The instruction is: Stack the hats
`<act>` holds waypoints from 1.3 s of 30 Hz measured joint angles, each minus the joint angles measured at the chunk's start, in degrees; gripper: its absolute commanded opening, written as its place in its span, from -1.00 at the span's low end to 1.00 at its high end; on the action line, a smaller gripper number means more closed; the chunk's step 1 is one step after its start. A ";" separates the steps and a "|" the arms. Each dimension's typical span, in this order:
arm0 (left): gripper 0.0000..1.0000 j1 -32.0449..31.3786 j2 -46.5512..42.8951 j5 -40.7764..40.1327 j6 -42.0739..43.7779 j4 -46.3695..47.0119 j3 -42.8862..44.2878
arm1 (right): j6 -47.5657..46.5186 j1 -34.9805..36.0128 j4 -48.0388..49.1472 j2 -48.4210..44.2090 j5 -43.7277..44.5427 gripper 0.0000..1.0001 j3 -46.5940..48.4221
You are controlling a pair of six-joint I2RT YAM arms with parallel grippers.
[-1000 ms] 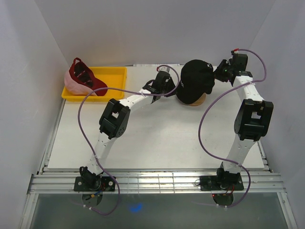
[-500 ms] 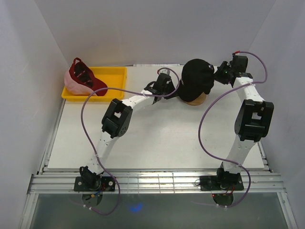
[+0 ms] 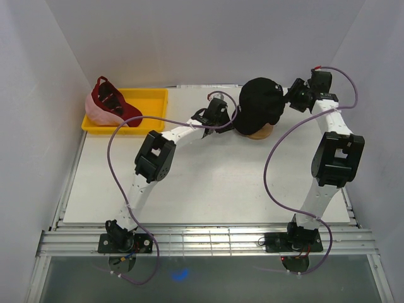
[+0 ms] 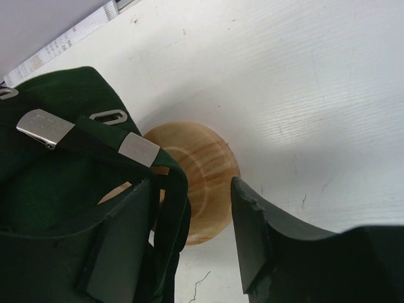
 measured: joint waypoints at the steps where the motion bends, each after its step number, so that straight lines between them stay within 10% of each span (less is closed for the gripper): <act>1: -1.00 -0.02 -0.22 -0.72 -0.02 -0.63 -0.02 | -0.07 -0.07 -1.05 0.00 0.00 0.20 1.05; 29: -1.00 -0.24 -21.18 -12.26 0.92 -9.55 -11.80 | 3.37 -0.87 -9.31 -4.57 -4.52 0.86 9.20; 39: -0.64 3.67 -32.04 -13.42 5.07 -17.97 -10.10 | 5.62 -1.75 -9.57 -8.31 -5.53 0.97 8.90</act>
